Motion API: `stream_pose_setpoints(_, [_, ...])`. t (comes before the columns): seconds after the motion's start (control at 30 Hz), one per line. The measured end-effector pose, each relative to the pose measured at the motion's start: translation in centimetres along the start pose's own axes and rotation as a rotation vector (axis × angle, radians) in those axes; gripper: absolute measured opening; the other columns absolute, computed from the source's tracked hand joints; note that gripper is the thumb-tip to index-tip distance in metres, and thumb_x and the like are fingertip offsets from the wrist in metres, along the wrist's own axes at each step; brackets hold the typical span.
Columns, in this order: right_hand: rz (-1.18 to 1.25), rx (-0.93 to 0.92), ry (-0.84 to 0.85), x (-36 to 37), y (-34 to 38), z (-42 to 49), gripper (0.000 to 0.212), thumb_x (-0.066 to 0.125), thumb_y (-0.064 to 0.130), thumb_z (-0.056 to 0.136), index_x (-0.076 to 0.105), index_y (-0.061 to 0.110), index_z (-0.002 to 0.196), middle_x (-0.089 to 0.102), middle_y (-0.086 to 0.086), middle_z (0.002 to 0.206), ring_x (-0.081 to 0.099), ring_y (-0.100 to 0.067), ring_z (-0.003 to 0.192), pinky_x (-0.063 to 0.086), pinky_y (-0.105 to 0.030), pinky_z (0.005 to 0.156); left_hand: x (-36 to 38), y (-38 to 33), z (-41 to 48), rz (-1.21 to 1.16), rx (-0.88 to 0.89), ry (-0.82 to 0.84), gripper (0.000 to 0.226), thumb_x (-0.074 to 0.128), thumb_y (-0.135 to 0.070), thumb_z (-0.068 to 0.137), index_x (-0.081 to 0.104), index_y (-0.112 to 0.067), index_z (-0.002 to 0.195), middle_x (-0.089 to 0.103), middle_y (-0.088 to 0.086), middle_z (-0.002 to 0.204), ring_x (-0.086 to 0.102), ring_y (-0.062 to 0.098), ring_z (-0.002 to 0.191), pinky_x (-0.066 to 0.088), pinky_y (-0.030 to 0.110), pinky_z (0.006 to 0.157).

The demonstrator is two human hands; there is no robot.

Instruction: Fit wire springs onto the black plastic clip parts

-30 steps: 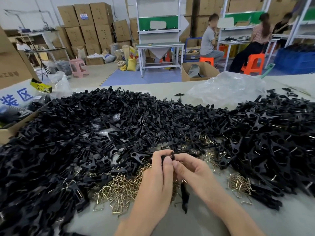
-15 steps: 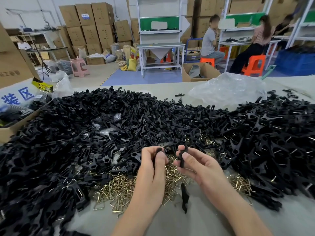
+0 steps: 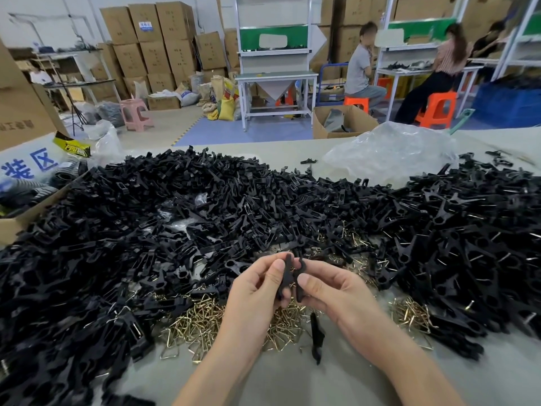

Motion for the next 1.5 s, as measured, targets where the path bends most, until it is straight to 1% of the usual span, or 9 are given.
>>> stream_pose_setpoints(0.17, [0.001,-0.004,0.024,0.3,0.2,-0.1,0.046,0.078,0.039,0.084,0.071,0.022,0.126,0.076,-0.015,0.108,0.073,-0.031,0.097,0.056,-0.039,0.094,0.2,0.4,0.0,-0.024,-0.016,0.004,0.023,0.060,-0.035,0.086,0.078,-0.029,0.100,0.062,-0.002,0.068,0.054,0.007,0.060,0.050,0.021,0.058])
stream_pose_setpoints(0.43, [0.039,-0.017,-0.014,-0.1,0.4,-0.2,0.034,0.076,0.031,0.084,0.076,0.023,0.117,0.077,-0.011,0.096,0.072,-0.022,0.084,0.058,-0.031,0.084,0.8,0.0,-0.3,-0.025,-0.020,0.062,0.035,0.051,-0.012,0.102,0.073,-0.036,0.116,0.067,-0.002,0.090,0.061,0.011,0.070,0.052,0.023,0.067])
stream_pose_setpoints(0.7, [0.100,0.012,-0.078,-0.9,0.1,-0.1,0.038,0.080,0.034,0.075,0.079,0.021,0.111,0.077,-0.015,0.105,0.071,-0.019,0.087,0.059,-0.027,0.078,0.6,0.3,-0.3,-0.115,-0.065,0.074,0.029,0.052,-0.003,0.101,0.072,-0.025,0.104,0.073,0.004,0.095,0.071,0.027,0.081,0.061,0.037,0.076])
stream_pose_setpoints(0.87, [0.099,0.024,-0.051,-0.8,0.0,-0.1,0.031,0.077,0.026,0.083,0.078,0.018,0.113,0.077,-0.013,0.105,0.072,-0.018,0.086,0.058,-0.027,0.081,0.1,-0.6,-0.3,0.029,-0.030,0.114,0.031,0.056,-0.005,0.100,0.072,-0.030,0.107,0.073,0.007,0.110,0.074,0.026,0.083,0.060,0.034,0.076])
stream_pose_setpoints(1.03, [0.131,0.046,-0.111,-1.8,0.2,-0.1,0.022,0.077,0.019,0.085,0.080,0.017,0.107,0.075,-0.012,0.094,0.069,-0.018,0.078,0.057,-0.026,0.078,-0.3,-1.3,-0.4,0.187,0.038,0.149,0.032,0.056,-0.002,0.100,0.070,-0.026,0.115,0.073,-0.002,0.098,0.072,0.023,0.078,0.057,0.027,0.066])
stream_pose_setpoints(1.17, [0.210,0.049,-0.149,-2.5,0.6,-0.2,0.027,0.073,0.015,0.079,0.080,0.013,0.105,0.077,-0.011,0.102,0.074,-0.020,0.087,0.059,-0.026,0.080,-1.0,-1.2,0.0,-0.032,-0.006,0.045,0.023,0.064,-0.011,0.088,0.070,-0.014,0.110,0.074,0.009,0.089,0.074,0.027,0.076,0.060,0.028,0.067])
stream_pose_setpoints(1.3, [0.194,0.030,-0.117,-1.7,0.9,-0.3,0.030,0.073,0.012,0.079,0.077,0.010,0.109,0.074,-0.017,0.114,0.073,-0.027,0.104,0.059,-0.029,0.087,-0.5,-0.1,0.0,-0.279,-0.124,-0.010,0.029,0.067,-0.016,0.080,0.063,0.000,0.103,0.073,0.015,0.082,0.072,0.022,0.069,0.059,0.026,0.062])
stream_pose_setpoints(1.4, [0.194,0.009,-0.103,-1.1,1.1,-0.3,0.030,0.075,0.014,0.078,0.077,0.009,0.107,0.075,-0.015,0.110,0.072,-0.024,0.103,0.058,-0.028,0.089,0.7,0.8,-0.5,-0.397,-0.222,0.012,0.025,0.068,-0.023,0.080,0.064,-0.002,0.092,0.069,0.012,0.077,0.065,0.016,0.061,0.057,0.024,0.057])
stream_pose_setpoints(1.5, [0.187,0.009,-0.096,-0.8,1.0,-0.3,0.024,0.075,0.014,0.078,0.079,0.015,0.102,0.076,-0.012,0.106,0.073,-0.022,0.102,0.058,-0.027,0.089,1.4,1.3,-0.7,-0.362,-0.242,0.028,0.025,0.070,-0.029,0.078,0.066,-0.006,0.087,0.064,0.006,0.075,0.057,0.011,0.058,0.053,0.021,0.058])
Point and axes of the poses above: each hand's wrist, its own z-axis towards the middle knuckle, its own x-axis out of the palm, y = z × x, the point moved 10 cm from there along z, towards the middle knuckle
